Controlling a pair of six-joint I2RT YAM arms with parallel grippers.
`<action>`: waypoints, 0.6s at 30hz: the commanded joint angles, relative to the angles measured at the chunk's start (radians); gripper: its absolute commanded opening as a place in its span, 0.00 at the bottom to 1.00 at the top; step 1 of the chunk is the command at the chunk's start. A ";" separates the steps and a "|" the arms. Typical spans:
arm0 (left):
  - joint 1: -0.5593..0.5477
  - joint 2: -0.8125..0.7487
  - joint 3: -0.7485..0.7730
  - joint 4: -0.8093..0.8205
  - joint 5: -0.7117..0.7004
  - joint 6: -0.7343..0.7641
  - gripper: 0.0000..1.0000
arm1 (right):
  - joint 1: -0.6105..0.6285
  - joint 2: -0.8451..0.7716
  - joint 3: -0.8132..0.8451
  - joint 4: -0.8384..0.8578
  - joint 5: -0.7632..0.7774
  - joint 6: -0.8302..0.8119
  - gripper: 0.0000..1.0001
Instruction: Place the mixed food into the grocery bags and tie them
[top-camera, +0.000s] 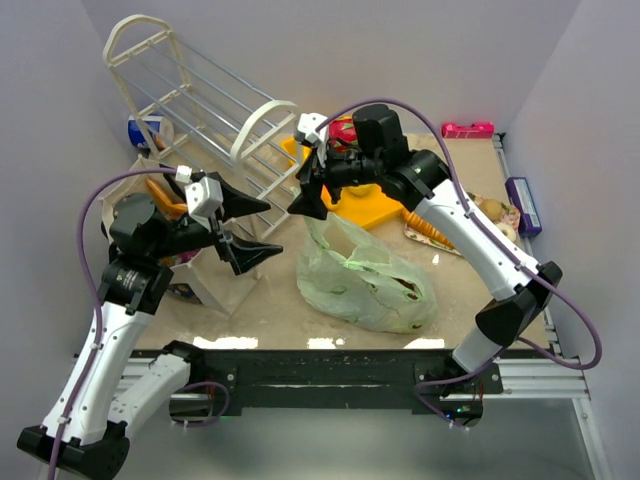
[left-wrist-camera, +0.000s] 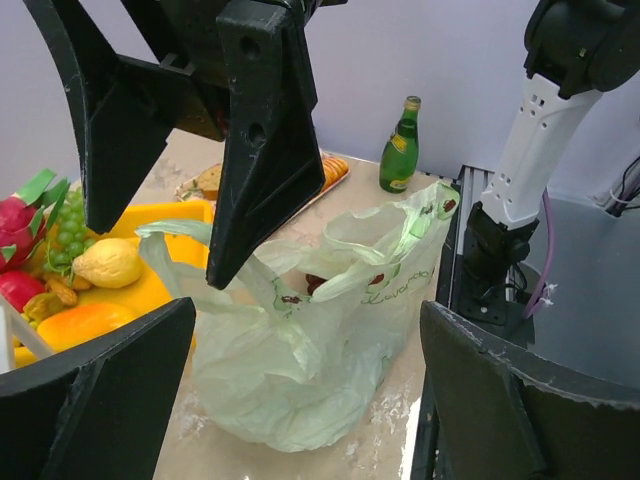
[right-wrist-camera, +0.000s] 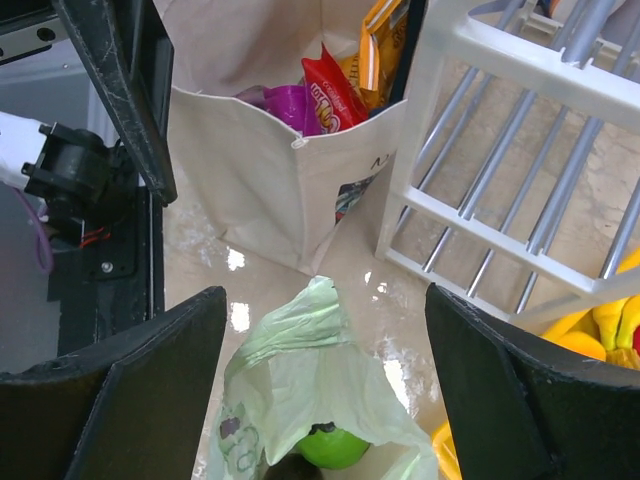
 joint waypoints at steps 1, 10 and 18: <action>0.006 0.002 -0.003 -0.003 0.033 -0.001 1.00 | -0.003 -0.012 0.032 0.021 -0.055 -0.036 0.80; 0.004 0.045 -0.073 0.170 -0.013 -0.102 1.00 | -0.003 -0.046 -0.004 0.036 -0.034 0.008 0.02; -0.120 0.135 -0.161 0.549 -0.160 -0.210 1.00 | -0.003 -0.202 -0.130 0.073 0.113 0.079 0.00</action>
